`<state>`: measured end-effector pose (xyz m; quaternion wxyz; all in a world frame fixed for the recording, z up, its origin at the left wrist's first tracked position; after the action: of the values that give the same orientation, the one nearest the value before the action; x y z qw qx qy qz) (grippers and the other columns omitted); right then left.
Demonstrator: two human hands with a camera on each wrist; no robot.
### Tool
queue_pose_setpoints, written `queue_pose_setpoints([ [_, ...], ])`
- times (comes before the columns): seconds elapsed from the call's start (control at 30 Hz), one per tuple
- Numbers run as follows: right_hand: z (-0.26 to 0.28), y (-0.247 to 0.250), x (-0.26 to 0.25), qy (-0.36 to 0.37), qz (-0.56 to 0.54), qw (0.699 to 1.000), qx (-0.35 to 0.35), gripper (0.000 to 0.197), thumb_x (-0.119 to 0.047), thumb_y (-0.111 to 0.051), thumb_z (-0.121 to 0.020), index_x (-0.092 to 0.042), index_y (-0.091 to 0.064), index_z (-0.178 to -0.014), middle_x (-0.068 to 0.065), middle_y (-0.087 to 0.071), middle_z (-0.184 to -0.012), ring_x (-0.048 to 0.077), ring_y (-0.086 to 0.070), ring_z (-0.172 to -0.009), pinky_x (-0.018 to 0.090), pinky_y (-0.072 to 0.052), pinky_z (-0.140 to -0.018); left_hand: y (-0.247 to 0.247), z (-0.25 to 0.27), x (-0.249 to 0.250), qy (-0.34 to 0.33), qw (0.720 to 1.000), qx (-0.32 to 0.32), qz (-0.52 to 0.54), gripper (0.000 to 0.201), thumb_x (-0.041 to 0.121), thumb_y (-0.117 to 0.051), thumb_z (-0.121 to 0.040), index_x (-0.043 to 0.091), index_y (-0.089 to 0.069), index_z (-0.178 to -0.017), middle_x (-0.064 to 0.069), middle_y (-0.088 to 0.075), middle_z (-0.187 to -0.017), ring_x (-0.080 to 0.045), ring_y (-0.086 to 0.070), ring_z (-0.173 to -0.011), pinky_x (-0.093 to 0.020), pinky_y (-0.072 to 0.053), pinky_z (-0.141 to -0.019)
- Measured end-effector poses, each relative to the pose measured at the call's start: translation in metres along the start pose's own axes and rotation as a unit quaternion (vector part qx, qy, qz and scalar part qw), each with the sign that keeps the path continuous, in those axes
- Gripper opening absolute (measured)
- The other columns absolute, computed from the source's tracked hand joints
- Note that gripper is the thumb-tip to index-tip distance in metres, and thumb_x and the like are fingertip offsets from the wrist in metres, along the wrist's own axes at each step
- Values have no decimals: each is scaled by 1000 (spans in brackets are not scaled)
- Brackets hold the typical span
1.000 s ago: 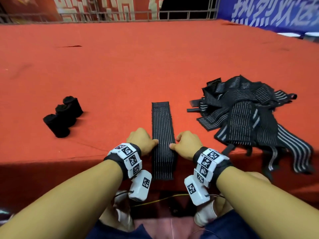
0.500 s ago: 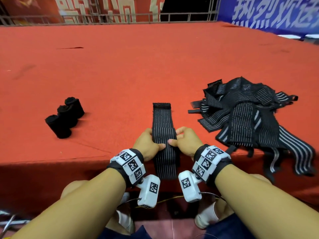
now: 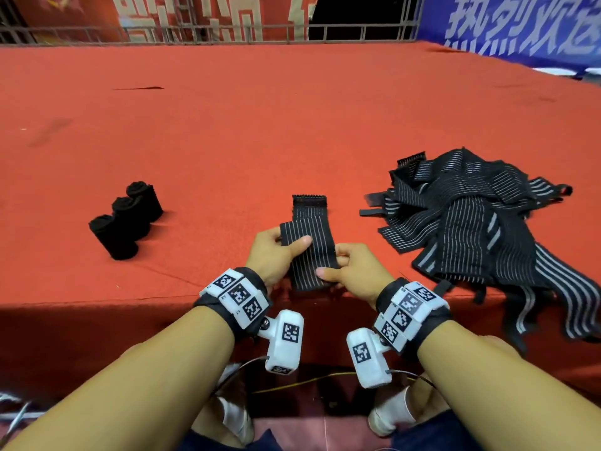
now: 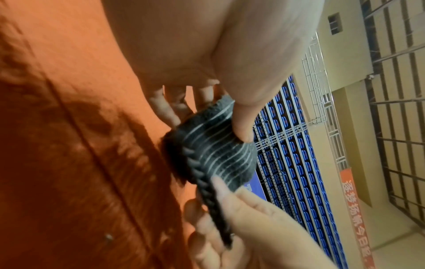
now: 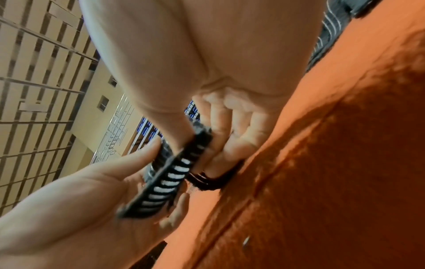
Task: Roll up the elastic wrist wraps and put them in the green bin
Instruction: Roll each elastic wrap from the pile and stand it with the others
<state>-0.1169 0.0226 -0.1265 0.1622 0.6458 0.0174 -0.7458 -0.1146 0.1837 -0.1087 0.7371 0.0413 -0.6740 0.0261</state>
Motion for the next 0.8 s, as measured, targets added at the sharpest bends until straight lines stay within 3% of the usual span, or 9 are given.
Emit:
queue_pose_setpoints([
  [0.07, -2, 6, -1, 21, -11, 999, 43, 18, 4, -69, -91, -2, -64, -107, 16, -73, -93, 11, -70, -65, 23, -55, -57, -6, 3, -2, 14, 999, -29, 7, 24, 8, -71, -92, 8, -66, -115, -12, -75, -106, -24, -73, -94, -38, -62, -80],
  [0.17, -6, 11, 0, 31, -30, 997, 70, 18, 0, -71, -90, -3, -63, -106, 14, -74, -88, 24, -70, -73, 42, -58, -71, -9, 7, -9, 46, 997, -54, 26, 38, -3, -69, -91, 10, -59, -124, -11, -73, -106, -18, -74, -85, -31, -62, -66],
  [0.3, -4, 10, 0, 35, -36, 997, 60, 20, -9, -72, -93, -3, -61, -110, 11, -72, -83, 15, -67, -62, 26, -52, -54, -4, 5, -14, 52, 997, -27, 41, 35, -8, -66, -91, 6, -59, -123, -11, -75, -99, -18, -75, -77, -29, -60, -59],
  [0.47, -5, 18, 1, 22, -3, 996, 88, 40, -24, -79, -87, -13, -55, -117, 2, -68, -64, 12, -59, -48, 17, -41, -43, 1, 2, -12, 32, 999, 8, 15, 17, -1, -69, -91, 3, -65, -108, -15, -75, -95, -21, -75, -76, -32, -62, -65],
  [0.57, -7, 24, -4, 50, -15, 994, 95, 43, -21, -83, -83, -13, -58, -117, 6, -68, -68, 16, -62, -55, 24, -47, -51, 4, 1, -16, 29, 999, 23, -12, 8, 6, -72, -92, 1, -69, -97, -17, -75, -90, -22, -75, -75, -32, -62, -63],
  [0.7, -11, 28, -2, 46, -2, 994, 98, 39, -16, -86, -80, -15, -62, -111, 6, -64, -74, 13, -61, -58, 29, -51, -60, 7, -1, -20, 26, 998, 44, -43, 24, 16, -74, -92, -6, -69, -85, -10, -74, -72, -13, -69, -57, -25, -54, -50],
  [0.8, -15, 25, 5, 46, 18, 993, 108, 36, -23, -87, -77, -18, -65, -105, 7, -65, -86, 19, -66, -77, 39, -57, -78, 6, -2, -21, 31, 997, 48, -53, 32, 24, -74, -93, -7, -71, -83, -7, -72, -65, -15, -66, -53, -25, -52, -51],
])
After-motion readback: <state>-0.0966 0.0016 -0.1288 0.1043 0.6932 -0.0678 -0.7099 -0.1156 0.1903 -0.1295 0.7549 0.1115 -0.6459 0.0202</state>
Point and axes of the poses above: each hand's wrist, its own z-axis away from the middle knuckle, its own y-axis out of the back of the hand, x = y × z, the point moved 6 cm from there along -z, towards the middle knuckle
